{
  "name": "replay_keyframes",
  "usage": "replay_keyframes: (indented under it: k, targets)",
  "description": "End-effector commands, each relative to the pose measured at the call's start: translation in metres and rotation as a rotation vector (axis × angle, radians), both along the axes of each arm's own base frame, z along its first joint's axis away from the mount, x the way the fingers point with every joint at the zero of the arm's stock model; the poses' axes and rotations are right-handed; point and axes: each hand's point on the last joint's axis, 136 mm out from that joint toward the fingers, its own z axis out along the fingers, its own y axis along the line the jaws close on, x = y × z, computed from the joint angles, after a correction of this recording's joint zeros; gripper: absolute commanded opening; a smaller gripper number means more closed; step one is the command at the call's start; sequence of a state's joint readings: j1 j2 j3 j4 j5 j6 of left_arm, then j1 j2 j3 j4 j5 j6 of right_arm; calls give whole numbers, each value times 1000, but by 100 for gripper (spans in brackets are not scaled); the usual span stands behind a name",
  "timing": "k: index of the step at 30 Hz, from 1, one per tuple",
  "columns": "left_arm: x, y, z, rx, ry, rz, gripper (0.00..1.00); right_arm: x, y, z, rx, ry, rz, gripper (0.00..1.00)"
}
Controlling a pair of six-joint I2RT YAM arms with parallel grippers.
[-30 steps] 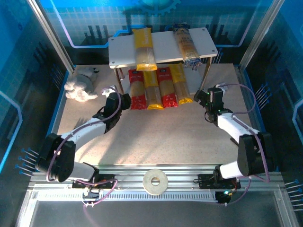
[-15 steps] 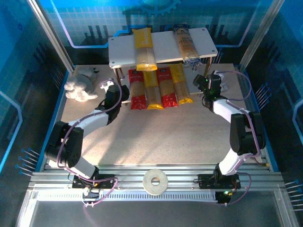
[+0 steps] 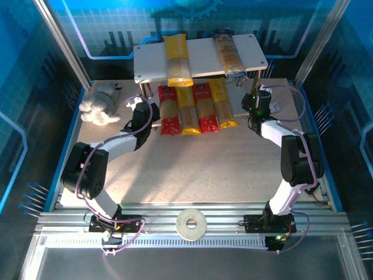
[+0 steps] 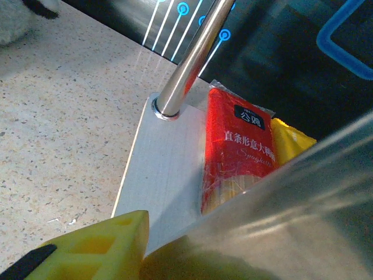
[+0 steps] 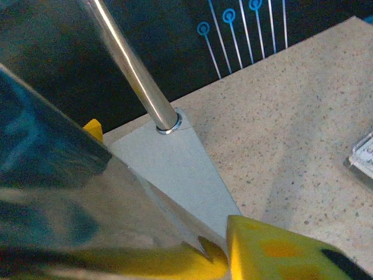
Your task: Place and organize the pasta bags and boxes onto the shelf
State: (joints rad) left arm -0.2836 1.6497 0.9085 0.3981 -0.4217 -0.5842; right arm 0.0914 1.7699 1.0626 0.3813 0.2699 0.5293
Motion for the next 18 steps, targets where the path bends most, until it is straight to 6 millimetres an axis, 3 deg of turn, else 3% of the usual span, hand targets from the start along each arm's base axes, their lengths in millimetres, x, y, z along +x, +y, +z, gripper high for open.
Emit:
replay_keyframes:
  k: [1, 5, 11, 18]
  targets:
    - [14, 27, 6, 0, -28, 77, 36, 11, -12, 17, -19, -62, -27, 26]
    - [12, 38, 6, -2, -31, 96, 32, 6, -13, 14, -28, -48, -27, 1]
    - [6, 51, 8, 7, -33, 108, 23, -13, -15, 14, -39, -30, -34, 0]
    - [-4, 59, 15, 28, -38, 114, 21, -48, -5, 17, -46, -22, -20, 0]
